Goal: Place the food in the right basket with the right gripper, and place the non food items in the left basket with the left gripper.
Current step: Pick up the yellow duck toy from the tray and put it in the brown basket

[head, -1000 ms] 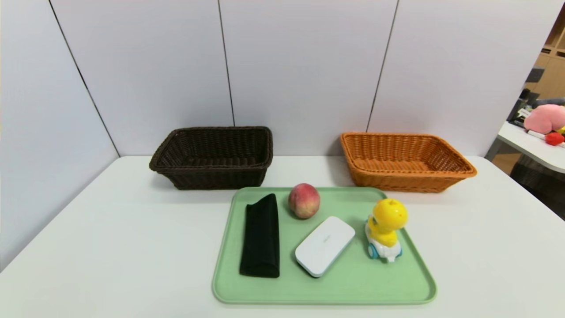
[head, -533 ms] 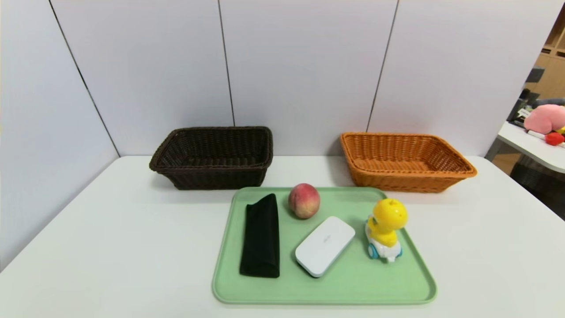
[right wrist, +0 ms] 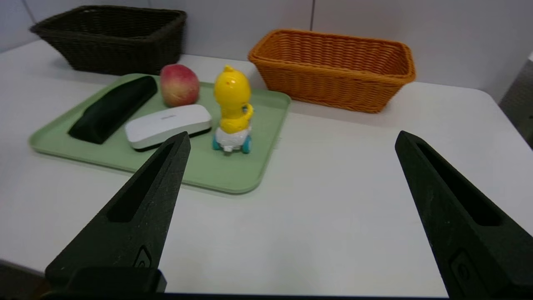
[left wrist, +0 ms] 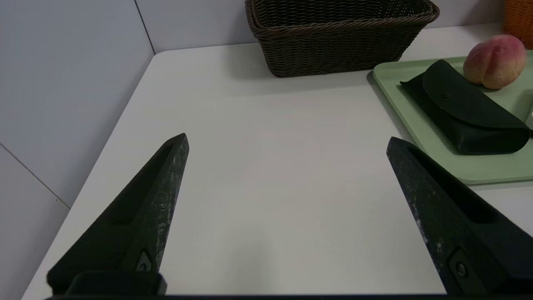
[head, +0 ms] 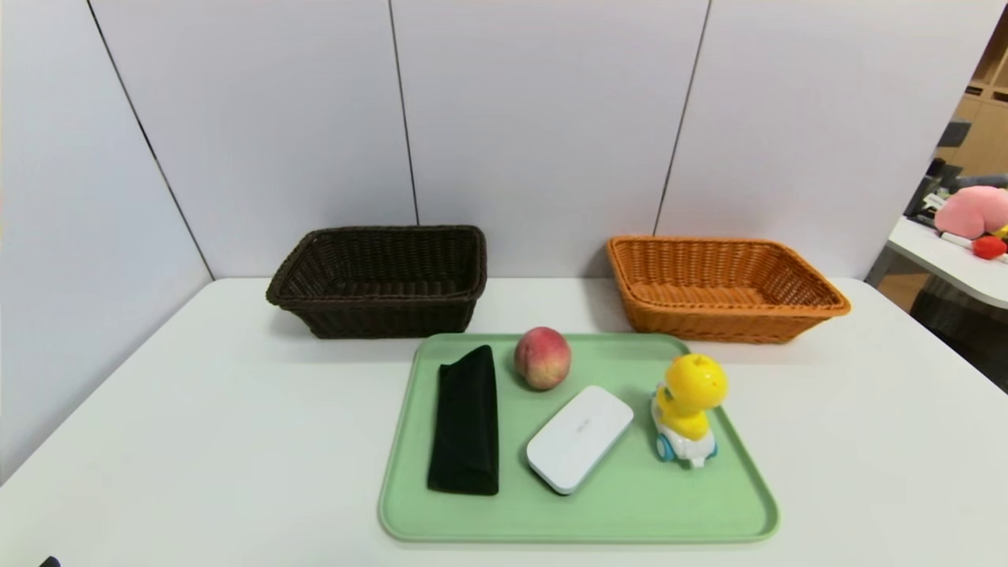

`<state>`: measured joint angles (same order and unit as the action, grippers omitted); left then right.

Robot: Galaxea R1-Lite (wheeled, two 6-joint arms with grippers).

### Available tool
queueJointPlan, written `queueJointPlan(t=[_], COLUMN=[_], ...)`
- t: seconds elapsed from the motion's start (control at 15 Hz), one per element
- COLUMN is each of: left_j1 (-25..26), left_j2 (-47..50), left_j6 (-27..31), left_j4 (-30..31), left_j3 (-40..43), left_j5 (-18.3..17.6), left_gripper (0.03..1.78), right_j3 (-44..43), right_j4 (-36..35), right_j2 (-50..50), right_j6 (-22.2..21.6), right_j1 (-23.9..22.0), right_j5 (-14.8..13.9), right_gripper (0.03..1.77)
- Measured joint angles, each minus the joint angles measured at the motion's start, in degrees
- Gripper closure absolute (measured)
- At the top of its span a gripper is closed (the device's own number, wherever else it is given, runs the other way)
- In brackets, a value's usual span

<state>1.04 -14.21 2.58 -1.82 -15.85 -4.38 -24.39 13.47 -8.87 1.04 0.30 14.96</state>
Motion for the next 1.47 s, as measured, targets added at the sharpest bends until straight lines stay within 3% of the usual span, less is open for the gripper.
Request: queueJointPlan(t=[0.13, 0.33, 0.4, 0.67, 0.8, 0.93, 1.2, 1.47], left_j1=[0.0, 0.0, 0.1, 0.2, 0.2, 0.2, -0.6, -8.4], left_j2=[-1.9, -3.4, -3.8, -5.5, -7.8, -11.5, -23.1, -33.0], left_j6=[0.0, 0.4, 0.4, 0.6, 0.6, 0.4, -0.1, -1.2], left_j4=[0.0, -0.3, -0.3, -0.3, 0.6, 3.7, 15.4, 18.7], left_j3=[-1.7, -2.9, -3.1, -3.1, -3.3, -3.9, -5.3, -8.9], left_j5=[0.2, 0.5, 0.5, 0.5, 0.4, 0.4, 0.3, 1.2], left_gripper=[0.12, 0.12, 0.12, 0.12, 0.12, 0.12, 0.12, 0.12], right_j3=[-4.6, -10.8, -12.0, -13.6, -13.6, -14.1, -15.1, -15.9], right_j4=[3.0, 10.0, 11.2, 5.7, 3.8, 3.1, 1.7, 1.7], right_j2=[-3.4, -7.7, -9.4, -17.0, -19.8, -22.3, -25.9, -28.7], right_j6=[-0.7, -0.9, -0.7, 0.1, 1.8, 2.7, 4.5, 5.7], right_j1=[0.4, 1.0, 0.7, -6.7, -8.0, -8.3, -8.0, -6.0], right_j5=[5.3, 16.2, 18.4, 19.5, 19.6, 19.7, 19.9, 20.0], right_gripper=[0.1, 0.1, 0.1, 0.1, 0.1, 0.1, 0.1, 0.1])
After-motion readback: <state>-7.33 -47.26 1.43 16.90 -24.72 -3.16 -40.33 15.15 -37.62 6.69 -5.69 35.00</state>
